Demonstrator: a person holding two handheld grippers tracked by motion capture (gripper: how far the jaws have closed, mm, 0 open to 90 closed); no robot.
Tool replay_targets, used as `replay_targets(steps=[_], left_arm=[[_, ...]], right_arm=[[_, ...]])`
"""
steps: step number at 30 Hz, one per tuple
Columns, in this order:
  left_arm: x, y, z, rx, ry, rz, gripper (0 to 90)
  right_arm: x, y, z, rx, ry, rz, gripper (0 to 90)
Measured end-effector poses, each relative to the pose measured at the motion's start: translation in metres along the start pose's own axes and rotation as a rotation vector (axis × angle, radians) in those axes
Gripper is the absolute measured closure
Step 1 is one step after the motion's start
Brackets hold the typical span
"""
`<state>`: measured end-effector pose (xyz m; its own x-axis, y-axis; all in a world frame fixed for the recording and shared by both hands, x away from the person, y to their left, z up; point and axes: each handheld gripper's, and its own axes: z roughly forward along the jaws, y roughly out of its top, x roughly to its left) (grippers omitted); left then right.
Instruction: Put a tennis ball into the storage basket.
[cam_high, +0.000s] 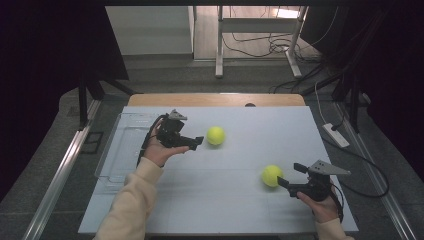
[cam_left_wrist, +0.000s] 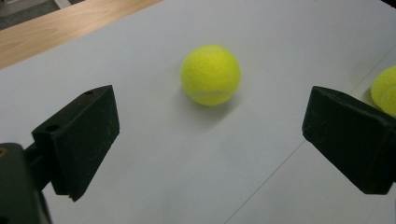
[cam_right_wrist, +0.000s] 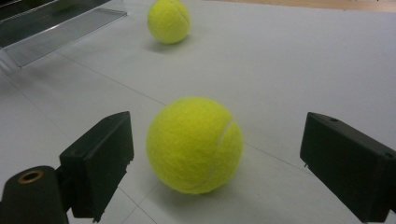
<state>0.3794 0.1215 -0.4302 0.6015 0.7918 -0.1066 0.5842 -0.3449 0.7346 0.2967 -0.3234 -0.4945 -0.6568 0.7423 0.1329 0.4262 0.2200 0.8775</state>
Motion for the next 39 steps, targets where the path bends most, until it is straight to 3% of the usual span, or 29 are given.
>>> replay_targets(steps=[39], left_arm=[[-0.001,0.027,0.034,0.044,-0.012,0.014,4.9]], right_arm=[[0.0,-0.001,0.001,0.007,-0.004,0.0,9.7]])
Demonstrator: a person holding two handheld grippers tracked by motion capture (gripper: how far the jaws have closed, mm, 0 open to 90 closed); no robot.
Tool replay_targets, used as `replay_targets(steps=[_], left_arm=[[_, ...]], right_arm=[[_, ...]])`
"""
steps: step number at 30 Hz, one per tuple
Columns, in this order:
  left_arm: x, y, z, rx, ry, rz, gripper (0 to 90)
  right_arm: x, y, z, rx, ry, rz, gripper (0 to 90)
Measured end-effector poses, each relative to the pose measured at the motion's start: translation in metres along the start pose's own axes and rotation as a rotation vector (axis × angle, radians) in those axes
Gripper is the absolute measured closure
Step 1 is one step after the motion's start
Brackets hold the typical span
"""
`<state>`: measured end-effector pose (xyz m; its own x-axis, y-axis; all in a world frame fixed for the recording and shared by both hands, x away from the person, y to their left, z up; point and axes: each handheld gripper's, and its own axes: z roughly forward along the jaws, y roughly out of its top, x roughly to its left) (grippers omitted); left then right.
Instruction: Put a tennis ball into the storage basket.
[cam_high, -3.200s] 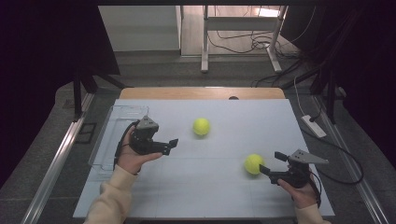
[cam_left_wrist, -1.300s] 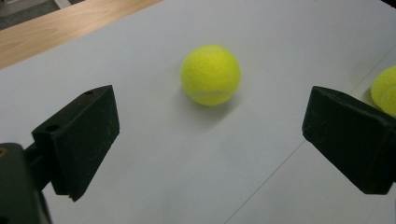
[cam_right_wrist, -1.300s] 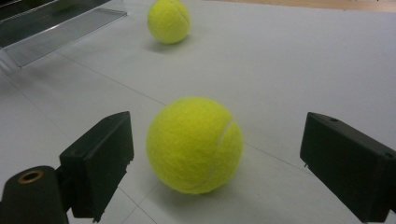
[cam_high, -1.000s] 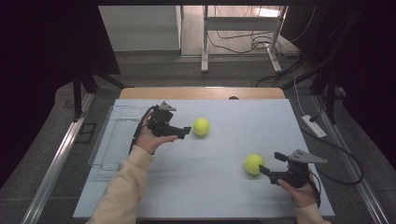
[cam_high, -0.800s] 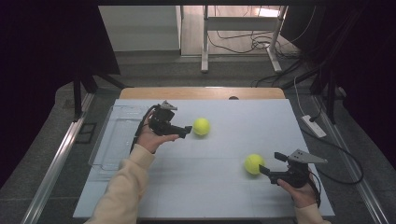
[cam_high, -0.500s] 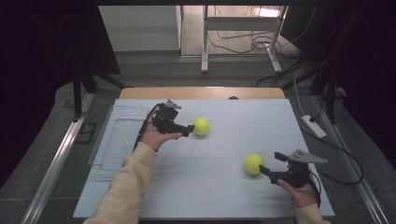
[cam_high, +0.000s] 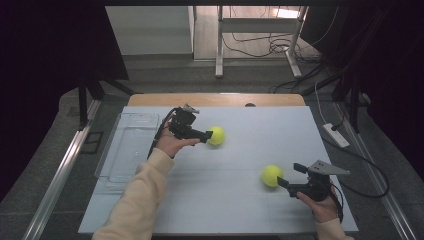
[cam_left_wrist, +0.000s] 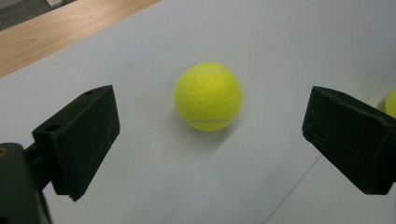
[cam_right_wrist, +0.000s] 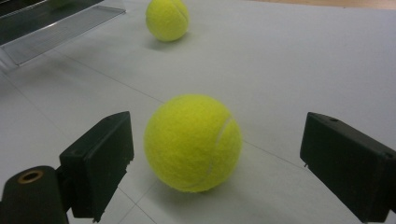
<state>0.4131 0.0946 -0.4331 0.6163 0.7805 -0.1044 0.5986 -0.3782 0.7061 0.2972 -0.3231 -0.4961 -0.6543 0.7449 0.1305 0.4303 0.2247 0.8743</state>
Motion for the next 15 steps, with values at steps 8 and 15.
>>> replay_targets(steps=[8,15], left_arm=[[0.001,0.007,0.012,0.027,0.002,-0.001,5.1],[0.001,0.012,0.021,0.049,-0.001,0.009,5.1]], right_arm=[[0.0,0.0,0.0,0.0,0.001,0.0,9.7],[0.0,-0.001,0.0,0.001,-0.001,0.0,9.7]])
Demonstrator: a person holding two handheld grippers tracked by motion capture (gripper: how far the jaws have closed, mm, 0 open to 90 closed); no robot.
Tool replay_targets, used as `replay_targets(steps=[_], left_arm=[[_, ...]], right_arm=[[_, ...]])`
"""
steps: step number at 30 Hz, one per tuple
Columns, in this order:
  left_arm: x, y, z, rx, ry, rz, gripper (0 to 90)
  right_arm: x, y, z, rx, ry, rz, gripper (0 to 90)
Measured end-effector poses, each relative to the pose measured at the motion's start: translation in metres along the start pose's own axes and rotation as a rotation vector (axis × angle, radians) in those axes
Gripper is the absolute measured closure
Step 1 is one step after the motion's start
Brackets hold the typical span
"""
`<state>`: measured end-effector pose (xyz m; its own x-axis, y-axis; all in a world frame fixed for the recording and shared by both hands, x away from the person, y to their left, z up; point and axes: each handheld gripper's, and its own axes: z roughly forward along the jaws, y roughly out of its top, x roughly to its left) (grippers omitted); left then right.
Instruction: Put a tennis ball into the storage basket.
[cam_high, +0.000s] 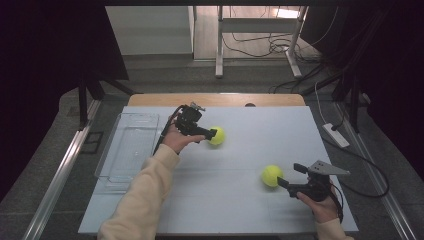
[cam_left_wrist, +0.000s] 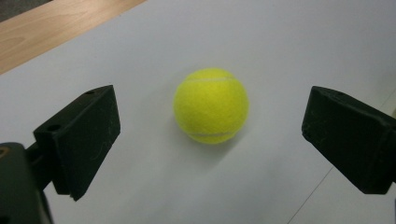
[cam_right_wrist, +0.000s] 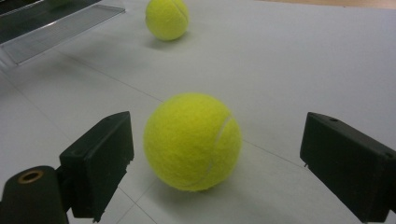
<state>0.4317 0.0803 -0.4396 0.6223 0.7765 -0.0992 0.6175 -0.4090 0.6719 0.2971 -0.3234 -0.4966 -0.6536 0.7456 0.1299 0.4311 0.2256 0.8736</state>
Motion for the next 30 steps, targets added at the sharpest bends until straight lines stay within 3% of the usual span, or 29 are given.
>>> replay_targets(steps=[30], left_arm=[[-0.002,0.016,0.028,0.053,0.008,0.015,5.2]], right_arm=[[-0.001,0.0,0.0,-0.005,-0.003,0.004,10.0]])
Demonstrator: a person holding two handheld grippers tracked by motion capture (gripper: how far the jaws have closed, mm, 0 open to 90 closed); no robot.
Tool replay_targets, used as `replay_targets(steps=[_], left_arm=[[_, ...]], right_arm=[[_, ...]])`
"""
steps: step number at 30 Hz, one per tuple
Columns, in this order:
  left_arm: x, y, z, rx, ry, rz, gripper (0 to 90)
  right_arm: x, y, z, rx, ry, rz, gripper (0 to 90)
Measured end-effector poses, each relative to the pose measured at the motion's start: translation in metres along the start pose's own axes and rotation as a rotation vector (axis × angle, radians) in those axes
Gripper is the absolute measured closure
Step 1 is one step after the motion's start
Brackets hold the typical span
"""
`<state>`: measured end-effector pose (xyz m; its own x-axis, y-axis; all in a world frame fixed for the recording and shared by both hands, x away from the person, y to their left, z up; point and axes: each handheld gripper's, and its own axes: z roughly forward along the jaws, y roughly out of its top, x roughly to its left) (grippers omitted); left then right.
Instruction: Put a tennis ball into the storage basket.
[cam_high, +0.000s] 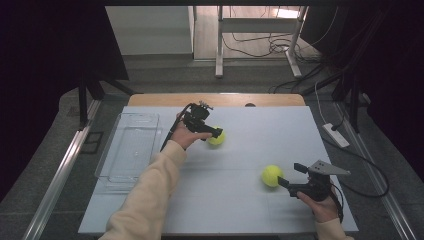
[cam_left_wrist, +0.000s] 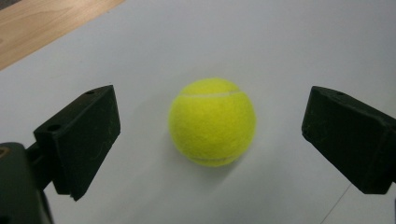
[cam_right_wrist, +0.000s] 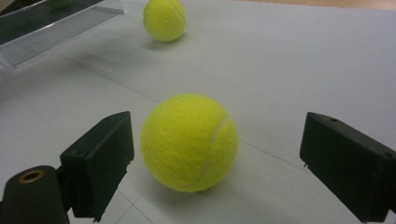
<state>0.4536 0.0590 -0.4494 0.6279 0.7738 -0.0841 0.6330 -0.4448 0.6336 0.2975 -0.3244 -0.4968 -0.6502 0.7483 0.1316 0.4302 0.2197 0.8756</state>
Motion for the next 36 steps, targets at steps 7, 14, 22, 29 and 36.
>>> replay_targets(steps=[7,14,22,29,36], left_arm=[[-0.004,0.005,0.009,0.019,0.009,0.01,5.1],[-0.005,0.005,0.018,0.037,0.008,0.007,4.8],[-0.005,0.004,0.03,0.054,-0.006,-0.002,4.7],[-0.003,0.003,0.037,0.063,-0.006,-0.013,4.8],[0.0,0.001,0.043,0.079,-0.008,-0.023,4.5]], right_arm=[[0.0,0.0,0.0,0.0,0.0,-0.002,10.0],[-0.001,0.0,-0.001,-0.007,-0.003,0.001,10.0],[0.0,0.0,-0.001,-0.006,0.0,0.001,10.0],[0.0,0.0,0.0,-0.002,0.002,0.0,10.0],[0.0,0.0,0.0,0.0,0.001,-0.001,10.0]])
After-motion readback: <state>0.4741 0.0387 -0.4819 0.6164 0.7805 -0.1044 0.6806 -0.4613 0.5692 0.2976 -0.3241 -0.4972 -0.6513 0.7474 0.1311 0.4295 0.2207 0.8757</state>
